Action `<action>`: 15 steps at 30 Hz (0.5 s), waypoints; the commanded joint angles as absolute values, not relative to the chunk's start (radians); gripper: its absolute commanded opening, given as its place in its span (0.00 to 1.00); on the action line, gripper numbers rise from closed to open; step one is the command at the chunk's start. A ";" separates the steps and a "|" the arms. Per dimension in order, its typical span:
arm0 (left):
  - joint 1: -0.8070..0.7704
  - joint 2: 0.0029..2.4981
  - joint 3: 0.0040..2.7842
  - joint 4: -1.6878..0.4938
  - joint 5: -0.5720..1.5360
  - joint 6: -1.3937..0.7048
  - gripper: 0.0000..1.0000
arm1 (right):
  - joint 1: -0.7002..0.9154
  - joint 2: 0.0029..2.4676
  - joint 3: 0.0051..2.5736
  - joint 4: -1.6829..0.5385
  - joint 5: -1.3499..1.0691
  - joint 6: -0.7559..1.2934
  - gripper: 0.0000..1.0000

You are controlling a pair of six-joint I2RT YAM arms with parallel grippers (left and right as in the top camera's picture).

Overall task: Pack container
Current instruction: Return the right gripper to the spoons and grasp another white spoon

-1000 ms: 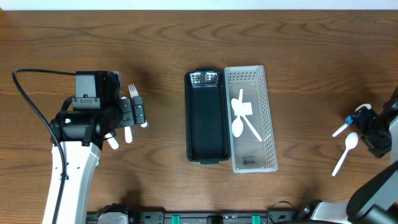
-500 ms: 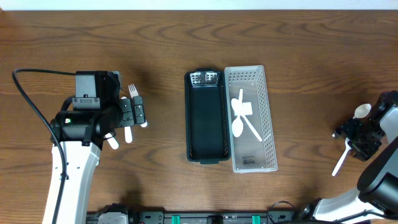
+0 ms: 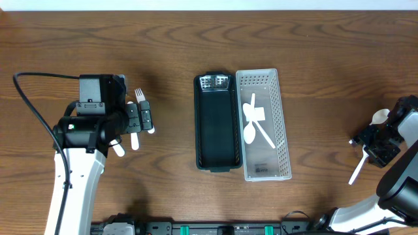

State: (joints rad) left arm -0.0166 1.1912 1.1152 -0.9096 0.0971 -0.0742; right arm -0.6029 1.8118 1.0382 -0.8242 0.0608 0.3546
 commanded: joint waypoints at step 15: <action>-0.012 1.195 1.130 -0.910 0.084 -0.061 0.98 | -0.609 1.826 0.958 -0.773 0.081 0.351 0.49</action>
State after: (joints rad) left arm -0.0166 1.1912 1.1152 -0.9096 0.0971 -0.0742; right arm -0.6029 1.7943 1.0039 -0.7689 0.0418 0.3508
